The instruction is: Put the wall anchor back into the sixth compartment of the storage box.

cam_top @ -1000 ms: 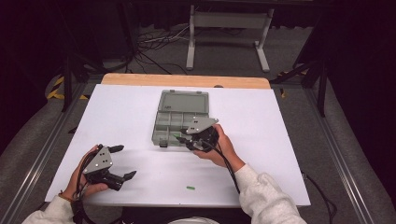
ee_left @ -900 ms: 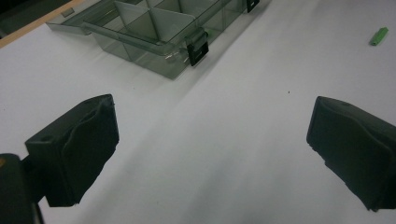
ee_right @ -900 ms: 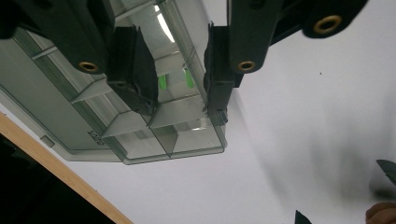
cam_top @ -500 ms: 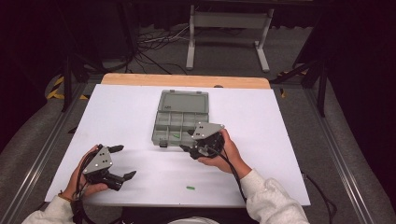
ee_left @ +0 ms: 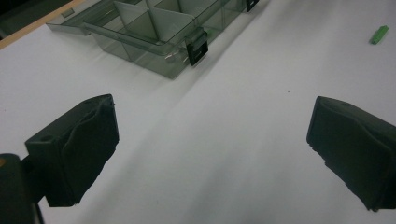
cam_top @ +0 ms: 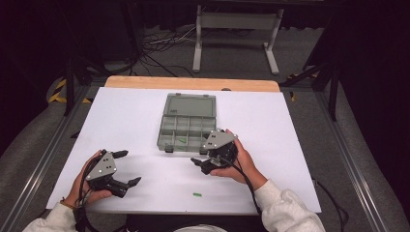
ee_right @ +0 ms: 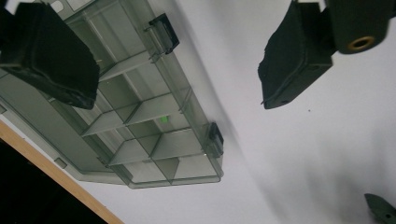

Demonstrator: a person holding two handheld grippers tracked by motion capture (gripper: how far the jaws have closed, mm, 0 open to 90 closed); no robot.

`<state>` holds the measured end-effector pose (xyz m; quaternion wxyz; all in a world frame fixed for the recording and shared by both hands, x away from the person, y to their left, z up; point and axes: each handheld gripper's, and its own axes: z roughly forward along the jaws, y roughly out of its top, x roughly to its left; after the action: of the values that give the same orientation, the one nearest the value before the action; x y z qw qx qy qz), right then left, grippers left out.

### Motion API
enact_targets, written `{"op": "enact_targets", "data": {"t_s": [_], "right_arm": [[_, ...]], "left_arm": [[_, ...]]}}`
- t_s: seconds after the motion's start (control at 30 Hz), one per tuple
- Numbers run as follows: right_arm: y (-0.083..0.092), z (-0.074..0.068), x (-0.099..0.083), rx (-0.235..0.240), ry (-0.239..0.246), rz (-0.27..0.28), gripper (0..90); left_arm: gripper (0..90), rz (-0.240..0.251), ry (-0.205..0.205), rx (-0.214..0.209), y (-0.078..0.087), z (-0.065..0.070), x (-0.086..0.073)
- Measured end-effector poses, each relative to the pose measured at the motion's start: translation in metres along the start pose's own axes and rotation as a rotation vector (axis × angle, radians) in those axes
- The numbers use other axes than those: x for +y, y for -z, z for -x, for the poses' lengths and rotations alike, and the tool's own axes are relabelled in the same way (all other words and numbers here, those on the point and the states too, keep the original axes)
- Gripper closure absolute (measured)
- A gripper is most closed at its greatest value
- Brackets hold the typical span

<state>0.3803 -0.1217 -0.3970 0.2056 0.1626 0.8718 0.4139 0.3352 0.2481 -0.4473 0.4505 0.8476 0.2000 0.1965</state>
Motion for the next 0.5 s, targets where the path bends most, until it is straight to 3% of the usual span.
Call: {"op": "enact_targets", "data": {"t_s": [0.2, 0.5], "right_arm": [[0.004, -0.006, -0.007, 0.008, 0.017, -0.006, 11.1], [0.011, -0.013, -0.019, 0.013, 0.003, -0.006, 10.4]], "left_arm": [[3.2, 0.001, -0.004, 0.006, 0.000, 0.000, 0.000], [3.2, 0.002, -0.005, 0.007, 0.000, 0.000, 0.000]]}}
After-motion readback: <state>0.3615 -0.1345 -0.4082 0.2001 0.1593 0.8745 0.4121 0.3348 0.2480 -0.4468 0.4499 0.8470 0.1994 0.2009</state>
